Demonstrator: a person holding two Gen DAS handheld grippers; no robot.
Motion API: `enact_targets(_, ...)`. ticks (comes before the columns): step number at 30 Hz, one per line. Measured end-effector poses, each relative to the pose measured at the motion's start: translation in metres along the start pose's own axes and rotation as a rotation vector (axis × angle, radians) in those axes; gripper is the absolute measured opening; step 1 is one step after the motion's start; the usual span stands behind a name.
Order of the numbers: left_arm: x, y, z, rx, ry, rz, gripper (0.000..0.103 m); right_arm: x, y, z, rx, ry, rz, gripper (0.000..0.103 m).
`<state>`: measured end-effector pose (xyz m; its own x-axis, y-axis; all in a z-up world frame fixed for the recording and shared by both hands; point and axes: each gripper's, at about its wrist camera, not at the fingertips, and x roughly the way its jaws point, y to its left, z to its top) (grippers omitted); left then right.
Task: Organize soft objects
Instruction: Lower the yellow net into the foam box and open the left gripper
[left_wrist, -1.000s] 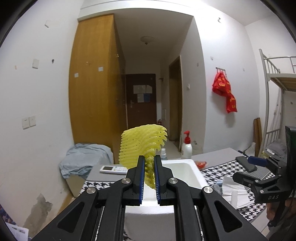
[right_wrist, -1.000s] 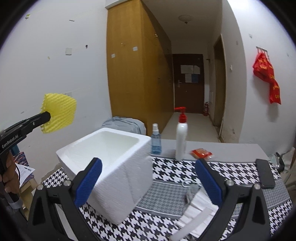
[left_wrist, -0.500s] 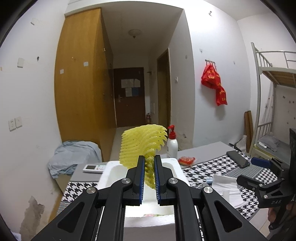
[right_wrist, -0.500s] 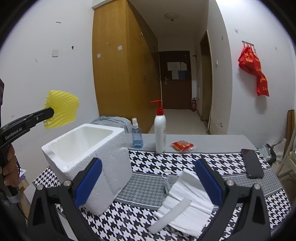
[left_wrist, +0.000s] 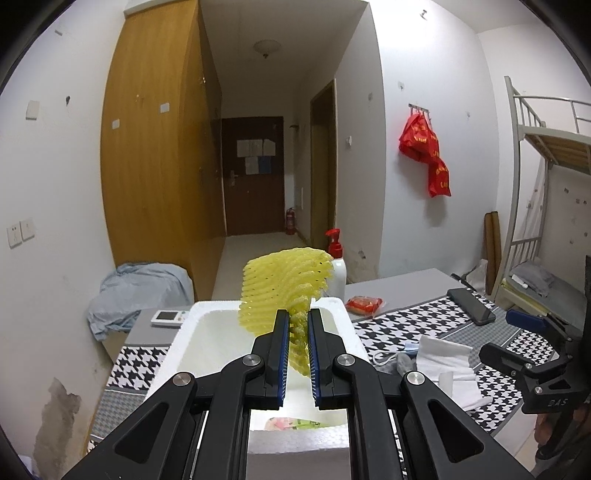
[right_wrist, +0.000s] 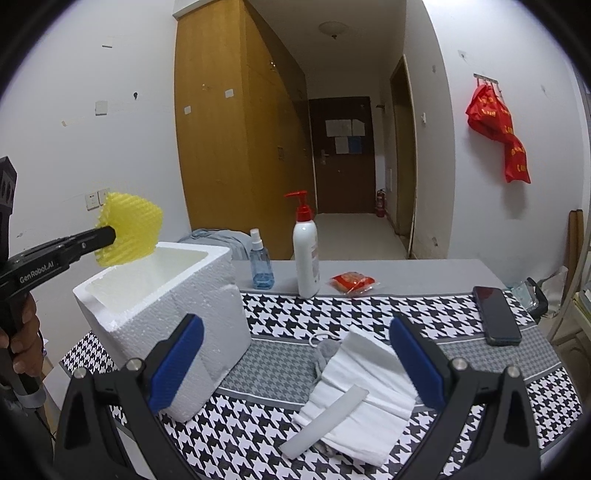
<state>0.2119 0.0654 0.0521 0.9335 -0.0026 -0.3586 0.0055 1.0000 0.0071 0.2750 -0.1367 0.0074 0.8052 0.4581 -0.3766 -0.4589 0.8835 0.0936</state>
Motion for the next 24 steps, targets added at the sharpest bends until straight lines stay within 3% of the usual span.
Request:
enact_targets(6,0.014,0.002,-0.003,-0.026,0.049,-0.006,0.013,-0.001,-0.003,-0.004,0.007,0.008,-0.006,0.102)
enact_targets(7,0.016,0.002,-0.003,-0.027,0.054,-0.008,0.019,-0.001,-0.004,-0.004,0.007,0.010,-0.006,0.102)
enact_targets(9,0.019,0.002,-0.003,-0.031,0.055,-0.005,0.048,-0.001,-0.004,-0.006,0.007,0.014,-0.011,0.102)
enact_targets(10,0.020,0.002,-0.004,-0.034,0.051,0.010,0.082,-0.001,-0.005,-0.006,0.009,0.014,-0.013,0.102)
enact_targets(11,0.020,0.001,-0.005,-0.033,0.043,0.032,0.102,-0.001,-0.006,-0.007,0.011,0.018,-0.015,0.102)
enact_targets(24,0.009,-0.010,-0.012,-0.028,0.009,0.024,0.102,-0.015,-0.018,-0.018,0.032,0.033,-0.051,0.102)
